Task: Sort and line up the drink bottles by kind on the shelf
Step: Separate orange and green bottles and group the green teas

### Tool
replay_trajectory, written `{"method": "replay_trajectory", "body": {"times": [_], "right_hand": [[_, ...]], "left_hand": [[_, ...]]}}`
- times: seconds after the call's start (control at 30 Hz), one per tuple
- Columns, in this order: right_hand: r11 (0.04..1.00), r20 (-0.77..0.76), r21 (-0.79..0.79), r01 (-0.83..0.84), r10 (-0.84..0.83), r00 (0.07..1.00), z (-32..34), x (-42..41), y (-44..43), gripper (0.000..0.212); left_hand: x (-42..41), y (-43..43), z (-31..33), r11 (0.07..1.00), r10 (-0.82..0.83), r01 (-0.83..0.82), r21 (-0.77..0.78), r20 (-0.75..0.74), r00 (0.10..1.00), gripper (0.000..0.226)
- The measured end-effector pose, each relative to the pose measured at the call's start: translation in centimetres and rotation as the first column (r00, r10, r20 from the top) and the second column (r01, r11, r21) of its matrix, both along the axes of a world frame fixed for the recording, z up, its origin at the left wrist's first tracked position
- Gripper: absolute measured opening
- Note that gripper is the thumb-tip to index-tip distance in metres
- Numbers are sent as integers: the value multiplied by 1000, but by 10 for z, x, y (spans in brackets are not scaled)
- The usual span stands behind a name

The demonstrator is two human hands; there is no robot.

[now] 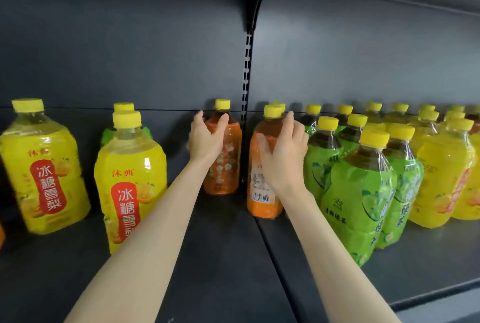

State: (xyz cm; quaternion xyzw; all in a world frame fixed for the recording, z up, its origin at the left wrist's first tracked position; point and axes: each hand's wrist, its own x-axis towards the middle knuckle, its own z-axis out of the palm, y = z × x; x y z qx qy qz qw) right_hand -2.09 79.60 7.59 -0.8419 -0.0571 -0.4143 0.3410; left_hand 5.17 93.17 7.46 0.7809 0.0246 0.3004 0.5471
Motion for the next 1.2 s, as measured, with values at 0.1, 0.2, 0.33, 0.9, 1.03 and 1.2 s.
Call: {"method": "replay_trajectory", "body": {"times": [0.1,0.2,0.33,0.9,1.03,1.2], "right_hand": [[999,10,-19,-47,47,999,2,5,0,71],[978,-5,97,-185,187,982,-1,8,6,62],[928,-37,214,-304,319,947,-10,8,11,58],[924,24,295,-241,245,969,-21,-68,6,66],[886,-25,416,-204,235,972,-23,-88,1,90],[705,-73,572,-420,554,829,-34,-105,-17,89]], "left_hand": [[4,1,-5,998,41,-40,40,-14,999,74],[1,2,-9,995,60,-60,81,2,998,68],[-8,0,-12,1000,3,-2,-22,32,999,60],[-112,10,-19,999,-11,5,49,109,994,65],[-150,10,-17,997,-67,62,42,122,990,61],[-188,14,-19,994,-78,88,-59,147,986,60]]}}
